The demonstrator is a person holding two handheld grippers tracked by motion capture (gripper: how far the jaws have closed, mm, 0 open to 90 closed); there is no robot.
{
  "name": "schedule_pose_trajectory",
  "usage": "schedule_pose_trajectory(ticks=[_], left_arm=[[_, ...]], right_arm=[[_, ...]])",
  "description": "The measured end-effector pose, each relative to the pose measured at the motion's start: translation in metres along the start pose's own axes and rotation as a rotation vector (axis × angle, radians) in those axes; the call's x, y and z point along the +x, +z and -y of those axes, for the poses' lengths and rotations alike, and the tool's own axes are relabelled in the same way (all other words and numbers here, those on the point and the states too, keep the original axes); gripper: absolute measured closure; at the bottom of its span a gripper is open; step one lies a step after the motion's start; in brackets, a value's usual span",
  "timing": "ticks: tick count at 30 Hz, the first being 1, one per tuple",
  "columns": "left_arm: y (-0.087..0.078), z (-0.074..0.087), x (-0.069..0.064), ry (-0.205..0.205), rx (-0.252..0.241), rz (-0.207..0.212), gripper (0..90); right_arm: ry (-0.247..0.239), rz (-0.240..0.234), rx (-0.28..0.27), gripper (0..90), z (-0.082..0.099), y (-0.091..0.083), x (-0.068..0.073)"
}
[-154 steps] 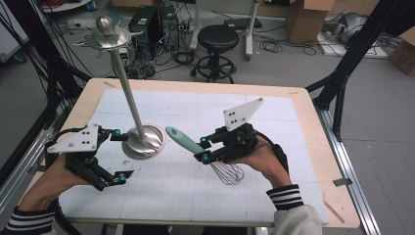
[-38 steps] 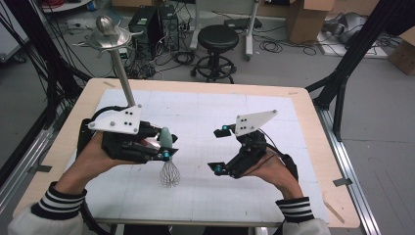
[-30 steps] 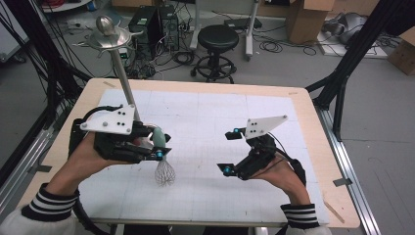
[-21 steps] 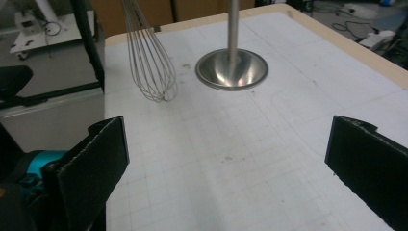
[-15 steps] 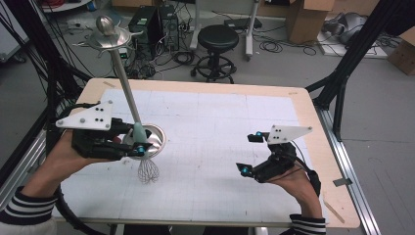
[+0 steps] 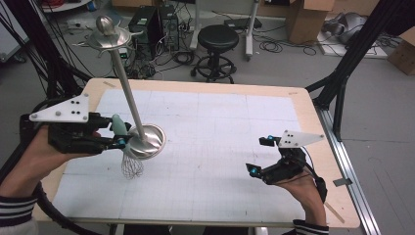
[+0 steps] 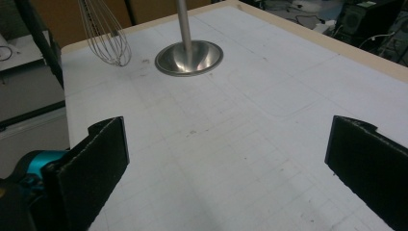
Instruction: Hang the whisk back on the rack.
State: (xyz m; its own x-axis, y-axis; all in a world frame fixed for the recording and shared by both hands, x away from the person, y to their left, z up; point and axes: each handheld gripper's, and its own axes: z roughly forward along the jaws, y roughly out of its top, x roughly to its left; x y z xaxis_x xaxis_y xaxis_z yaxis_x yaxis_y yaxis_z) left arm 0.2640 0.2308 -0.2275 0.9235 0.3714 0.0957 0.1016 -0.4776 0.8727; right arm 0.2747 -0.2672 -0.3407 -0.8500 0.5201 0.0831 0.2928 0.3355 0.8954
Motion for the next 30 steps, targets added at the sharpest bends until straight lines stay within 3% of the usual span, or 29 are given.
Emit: schedule_pose_trajectory(ticks=[11,21,30], left_arm=[[-0.026,0.0,0.014,-0.029,0.019,-0.071,66.2],[-0.04,-0.002,0.03,-0.045,0.039,-0.109,66.1],[-0.052,-0.004,0.054,-0.065,0.054,-0.13,66.2]], right_arm=[[0.019,0.009,-0.008,0.5,0.01,-0.003,-0.003],[0.03,0.021,-0.019,0.5,0.015,-0.007,-0.005],[0.026,0.017,-0.02,0.5,0.016,-0.008,-0.004]])
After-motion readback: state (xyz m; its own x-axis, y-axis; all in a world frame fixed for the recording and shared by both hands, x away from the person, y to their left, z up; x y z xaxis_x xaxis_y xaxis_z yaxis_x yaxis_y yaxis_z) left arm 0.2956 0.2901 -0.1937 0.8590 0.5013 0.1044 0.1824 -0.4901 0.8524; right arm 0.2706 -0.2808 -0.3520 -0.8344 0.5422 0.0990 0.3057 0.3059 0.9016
